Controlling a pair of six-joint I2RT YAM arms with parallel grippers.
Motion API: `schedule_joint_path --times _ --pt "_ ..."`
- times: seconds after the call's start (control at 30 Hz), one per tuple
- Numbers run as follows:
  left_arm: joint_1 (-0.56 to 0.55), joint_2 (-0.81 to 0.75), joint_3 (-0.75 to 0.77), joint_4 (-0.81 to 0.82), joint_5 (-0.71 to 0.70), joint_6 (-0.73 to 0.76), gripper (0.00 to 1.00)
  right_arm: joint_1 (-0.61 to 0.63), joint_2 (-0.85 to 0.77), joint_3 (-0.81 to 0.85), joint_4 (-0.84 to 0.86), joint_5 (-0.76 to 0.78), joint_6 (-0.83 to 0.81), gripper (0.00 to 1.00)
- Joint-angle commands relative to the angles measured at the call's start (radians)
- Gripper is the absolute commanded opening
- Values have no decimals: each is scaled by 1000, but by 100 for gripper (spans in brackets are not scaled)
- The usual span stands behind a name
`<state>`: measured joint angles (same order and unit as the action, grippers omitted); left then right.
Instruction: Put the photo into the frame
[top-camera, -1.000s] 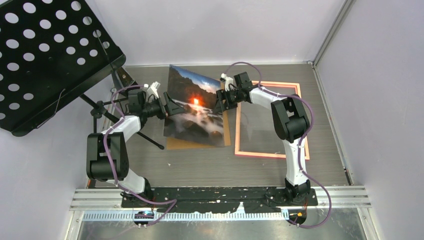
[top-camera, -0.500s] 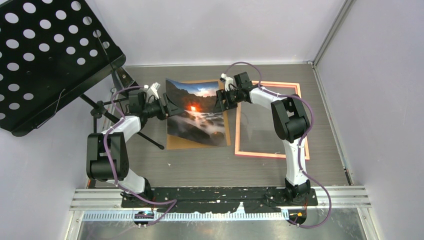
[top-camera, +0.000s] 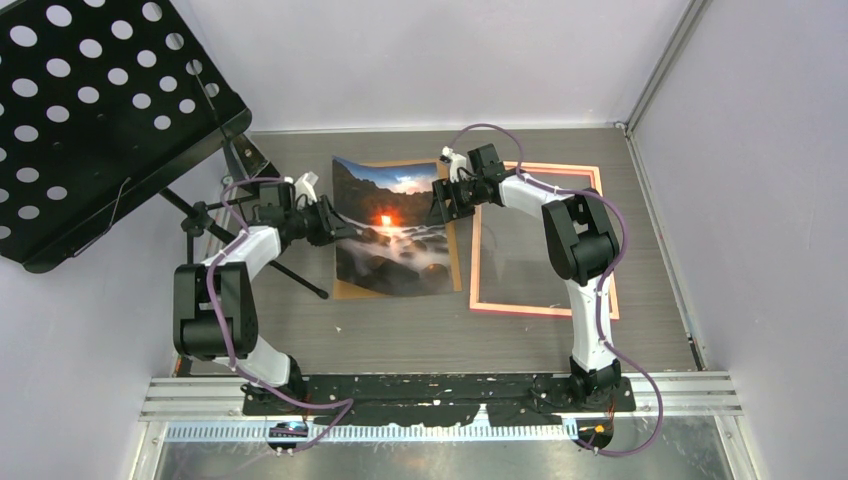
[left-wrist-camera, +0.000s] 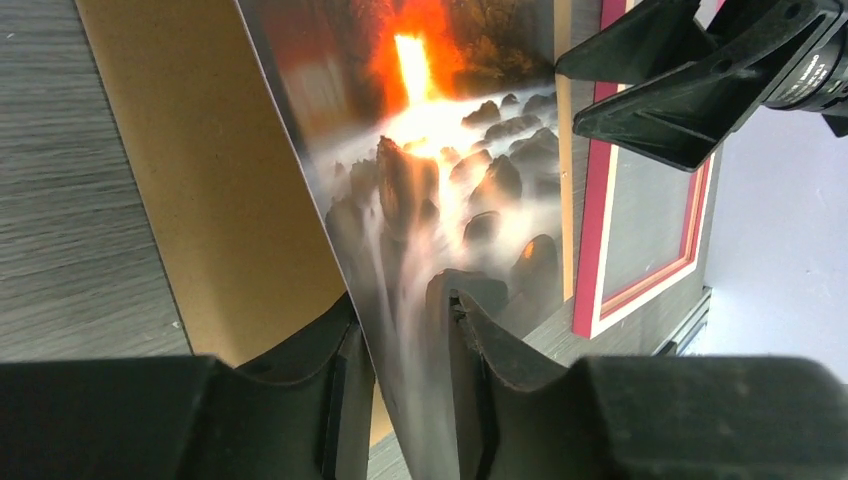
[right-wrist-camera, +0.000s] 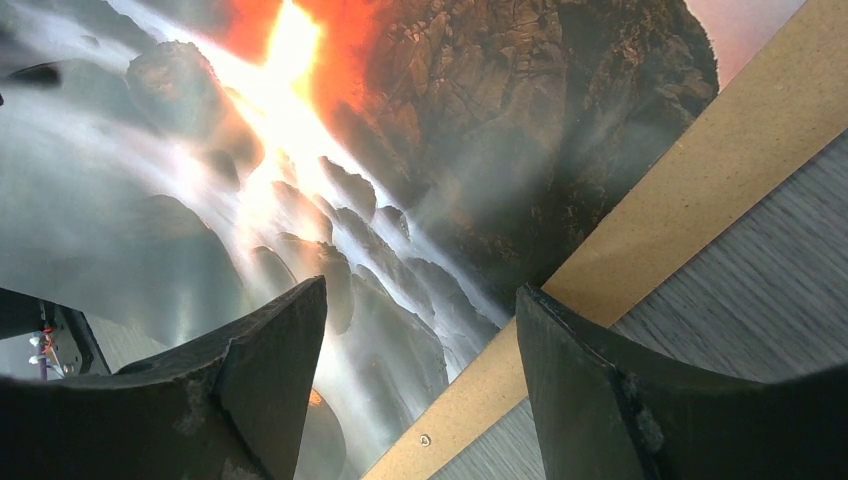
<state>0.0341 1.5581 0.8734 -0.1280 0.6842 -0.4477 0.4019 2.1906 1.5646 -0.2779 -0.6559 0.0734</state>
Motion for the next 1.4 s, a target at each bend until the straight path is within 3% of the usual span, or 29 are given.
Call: schedule_joint_path --times 0.0,0.17,0.4,0.67,0.77,0.97,1.37 --pt "3 10 43 -25 -5 20 26 16 29 -38 -93 37 -16 76" --pt "4 12 48 -29 0 10 0 16 -3 -32 -94 54 -27 80" --pt "3 -31 75 -78 -26 -16 0 16 -124 -26 -93 113 -90 89" --pt "-25 -91 212 -223 -102 -74 0 44 -300 18 -158 146 -170 91" --pt "-85 -99 293 -288 -154 -71 0 62 -338 41 -195 155 -178 89" --pt "-195 -115 466 -425 -254 1 0 68 -400 115 -206 158 -55 87" --pt "-293 -154 806 -642 -519 225 0 42 -430 291 -183 110 227 84"
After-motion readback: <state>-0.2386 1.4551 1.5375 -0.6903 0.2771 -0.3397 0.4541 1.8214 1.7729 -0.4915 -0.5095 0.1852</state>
